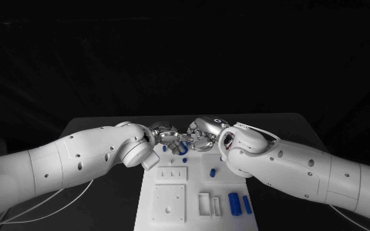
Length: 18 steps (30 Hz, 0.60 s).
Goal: Assemble the parts on the task board
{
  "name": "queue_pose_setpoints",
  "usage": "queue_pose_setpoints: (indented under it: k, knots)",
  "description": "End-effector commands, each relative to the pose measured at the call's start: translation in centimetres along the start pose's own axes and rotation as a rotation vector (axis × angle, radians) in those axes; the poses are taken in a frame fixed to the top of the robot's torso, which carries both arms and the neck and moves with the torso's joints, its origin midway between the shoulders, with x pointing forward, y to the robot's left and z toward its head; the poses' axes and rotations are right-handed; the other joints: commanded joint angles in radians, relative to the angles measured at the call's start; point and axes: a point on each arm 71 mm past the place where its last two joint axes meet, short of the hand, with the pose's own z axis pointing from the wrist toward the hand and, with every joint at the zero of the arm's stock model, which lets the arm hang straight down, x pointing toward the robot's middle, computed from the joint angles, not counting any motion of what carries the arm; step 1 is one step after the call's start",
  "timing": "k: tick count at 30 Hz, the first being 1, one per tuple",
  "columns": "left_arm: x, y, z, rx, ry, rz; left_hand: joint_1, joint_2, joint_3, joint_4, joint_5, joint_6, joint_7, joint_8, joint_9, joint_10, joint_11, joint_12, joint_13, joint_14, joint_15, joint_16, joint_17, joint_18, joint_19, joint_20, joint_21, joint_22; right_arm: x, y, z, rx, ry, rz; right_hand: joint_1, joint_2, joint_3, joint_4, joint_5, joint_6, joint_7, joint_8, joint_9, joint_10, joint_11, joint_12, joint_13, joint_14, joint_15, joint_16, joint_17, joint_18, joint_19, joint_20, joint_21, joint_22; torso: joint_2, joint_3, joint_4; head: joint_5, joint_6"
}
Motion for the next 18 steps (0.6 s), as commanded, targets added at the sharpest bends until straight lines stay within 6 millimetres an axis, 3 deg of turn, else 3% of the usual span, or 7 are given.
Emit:
queue_pose_setpoints:
  k: [1, 7, 8, 9, 10, 18]
  knots:
    - [0.31, -0.26, 0.03, 0.004, 0.02, 0.007, 0.01, 0.018, 0.004, -0.021, 0.011, 0.01, -0.003, 0.003, 0.001, -0.003, -0.003, -0.007, 0.003, -0.007, 0.002, 0.008, -0.003, -0.009, -0.007, -0.001, 0.007, 0.017, 0.16, 0.17, 0.01, -0.005, 0.014, -0.014, 0.002, -0.009, 0.002, 0.004, 0.004, 0.041, 0.036, 0.002, 0.014, 0.002, 0.0, -0.002, -0.001, 0.002, -0.007, 0.001, 0.0, 0.07, 0.001, -0.008, 0.003, 0.011, 0.0, -0.0003, -0.0009, 0.0, 0.001]
    - [0.25, -0.23, 0.01, 0.004, 0.018, 0.006, 0.023, 0.05, 0.018, -0.061, 0.05, 0.024, -0.006, 0.004, 0.002, 0.002, -0.005, -0.008, 0.008, -0.006, 0.002, 0.012, -0.006, -0.013, -0.009, -0.001, 0.009, 0.017, 0.25, -0.05, 0.0, 0.003, 0.019, -0.017, 0.002, -0.009, 0.002, 0.004, 0.004, 0.041, 0.036, 0.001, 0.014, 0.001, 0.0, -0.002, -0.002, 0.002, -0.007, 0.0, 0.0, 0.07, 0.001, -0.008, 0.003, 0.011, 0.001, -0.0002, -0.0009, -0.001, 0.0]
    - [0.23, -0.21, 0.01, 0.004, 0.017, 0.006, 0.029, 0.056, 0.027, -0.07, 0.048, 0.028, -0.008, 0.006, 0.003, 0.004, -0.006, -0.007, 0.009, -0.005, 0.001, 0.013, -0.007, -0.013, -0.009, -0.001, 0.009, 0.017, 0.25, -0.11, -0.01, 0.005, 0.02, -0.017, 0.002, -0.01, 0.002, 0.005, 0.004, 0.041, 0.036, 0.001, 0.014, 0.001, 0.0, -0.002, -0.002, 0.002, -0.007, 0.0, 0.0, 0.07, 0.001, -0.008, 0.003, 0.011, 0.001, -0.0002, -0.0011, -0.001, -0.001]
    - [0.22, -0.19, 0.0, 0.002, 0.017, 0.006, 0.045, 0.053, 0.062, -0.073, 0.004, 0.035, -0.011, 0.007, 0.003, 0.007, -0.007, -0.007, 0.01, -0.002, 0.0, 0.016, -0.008, -0.015, -0.007, -0.001, 0.01, 0.015, 0.26, -0.17, 0.0, 0.007, 0.021, -0.018, 0.002, -0.01, 0.003, 0.005, 0.004, 0.041, 0.036, 0.001, 0.014, 0.001, 0.0, -0.002, -0.002, 0.002, -0.007, 0.0, 0.0, 0.07, 0.001, -0.008, 0.003, 0.011, 0.001, -0.0002, -0.0011, -0.001, -0.001]
    - [0.2, -0.16, -0.01, 0.001, 0.018, 0.006, 0.056, 0.047, 0.098, -0.071, -0.002, 0.045, -0.015, 0.011, 0.006, 0.014, -0.009, -0.005, 0.013, 0.003, -0.001, 0.02, -0.008, -0.017, -0.006, -0.002, 0.011, 0.015, 0.27, -0.21, 0.01, 0.008, 0.021, -0.018, 0.002, -0.01, 0.003, 0.005, 0.004, 0.041, 0.036, 0.001, 0.014, 0.001, 0.0, -0.002, -0.002, 0.002, -0.007, 0.0, 0.0, 0.07, 0.001, -0.008, 0.003, 0.011, 0.001, -0.0003, -0.0012, 0.0, -0.001]
    - [0.51, -0.39, 0.15, 0.004, 0.026, 0.008, 0.044, 0.044, 0.146, -0.071, -0.001, 0.068, -0.023, 0.019, 0.02, 0.033, -0.017, 0.001, 0.022, 0.01, -0.006, 0.035, -0.007, -0.024, -0.006, -0.008, 0.019, 0.018, 0.29, 0.01, 0.0, 0.004, 0.022, -0.017, 0.001, -0.009, 0.004, 0.008, 0.004, 0.041, 0.036, 0.001, 0.015, 0.001, 0.0, -0.003, -0.002, 0.002, -0.007, 0.0, 0.0, 0.07, 0.001, -0.008, 0.003, 0.01, 0.001, -0.0004, 0.001, -0.001, -0.001]
